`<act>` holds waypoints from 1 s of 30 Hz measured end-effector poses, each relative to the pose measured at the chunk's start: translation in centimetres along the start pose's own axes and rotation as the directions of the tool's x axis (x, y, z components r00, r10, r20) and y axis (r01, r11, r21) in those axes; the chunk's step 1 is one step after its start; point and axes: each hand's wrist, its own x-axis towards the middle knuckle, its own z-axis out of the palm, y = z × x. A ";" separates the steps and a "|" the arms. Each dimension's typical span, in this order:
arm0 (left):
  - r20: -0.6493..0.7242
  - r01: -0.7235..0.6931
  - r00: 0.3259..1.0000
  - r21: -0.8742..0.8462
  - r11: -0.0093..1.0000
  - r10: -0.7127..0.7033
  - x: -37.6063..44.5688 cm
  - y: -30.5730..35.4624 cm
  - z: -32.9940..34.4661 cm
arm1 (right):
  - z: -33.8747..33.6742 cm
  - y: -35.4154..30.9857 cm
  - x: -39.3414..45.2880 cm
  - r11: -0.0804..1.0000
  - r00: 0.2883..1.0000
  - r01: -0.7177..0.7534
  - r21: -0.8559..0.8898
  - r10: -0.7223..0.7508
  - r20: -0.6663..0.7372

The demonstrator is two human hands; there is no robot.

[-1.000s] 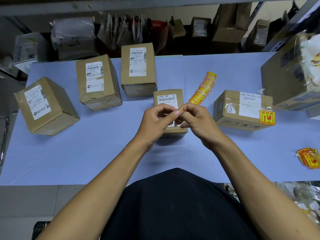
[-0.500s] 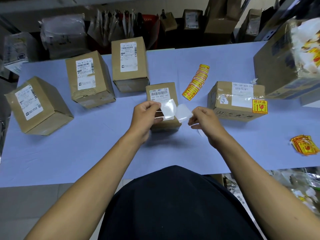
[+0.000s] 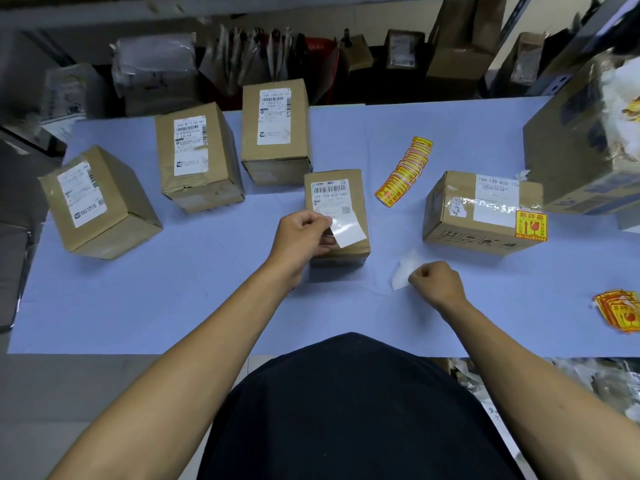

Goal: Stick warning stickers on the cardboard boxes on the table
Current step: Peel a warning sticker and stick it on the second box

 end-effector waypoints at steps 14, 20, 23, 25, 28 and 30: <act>0.077 0.314 0.949 -0.283 0.906 -0.305 0.1 -1.0 1.7 | 1.2 -8.0 -4.9 0.584 0.531 0.728 -0.360 -0.812 -0.243; 0.077 0.369 0.928 -0.340 0.865 -0.365 0.1 -1.6 1.2 | 0.7 -8.3 -5.2 0.551 0.489 0.715 -0.430 -0.834 -0.256; 0.093 0.383 0.922 -0.368 0.847 -0.376 0.1 -1.5 1.1 | 0.7 -8.4 -5.0 0.456 0.420 0.751 -0.477 -0.888 -0.187; 0.123 0.412 0.910 -0.386 0.826 -0.396 0.2 -1.4 1.0 | 0.8 -8.5 -4.9 0.417 0.395 0.768 -0.487 -0.906 -0.152; 0.227 0.490 0.872 -0.449 0.748 -0.434 0.1 -1.1 0.4 | 1.4 -8.5 -4.8 0.586 0.552 0.751 -0.306 -0.810 -0.197; 0.253 0.486 0.872 -0.564 0.668 -0.420 0.4 -1.0 -0.3 | 1.7 -8.5 -4.5 0.786 0.764 0.617 0.048 -0.582 -0.278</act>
